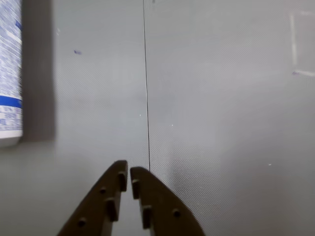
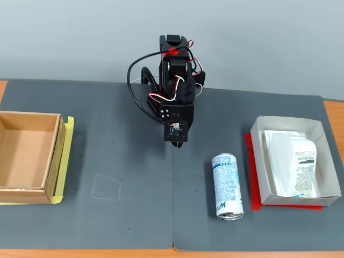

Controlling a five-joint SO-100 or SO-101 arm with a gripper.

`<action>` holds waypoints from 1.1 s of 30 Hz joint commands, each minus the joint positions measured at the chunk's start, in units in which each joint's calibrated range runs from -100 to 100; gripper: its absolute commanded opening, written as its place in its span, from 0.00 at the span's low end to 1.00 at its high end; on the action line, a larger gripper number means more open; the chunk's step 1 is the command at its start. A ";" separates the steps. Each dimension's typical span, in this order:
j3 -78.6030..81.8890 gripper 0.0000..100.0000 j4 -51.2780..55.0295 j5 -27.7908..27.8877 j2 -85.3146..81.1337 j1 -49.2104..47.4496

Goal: Pick the can and put it in the brown box

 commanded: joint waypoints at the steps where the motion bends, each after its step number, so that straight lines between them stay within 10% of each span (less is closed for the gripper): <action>1: -8.65 0.01 -0.77 -0.11 5.20 -0.29; 33: -44.04 0.01 -0.16 -2.19 40.61 -14.59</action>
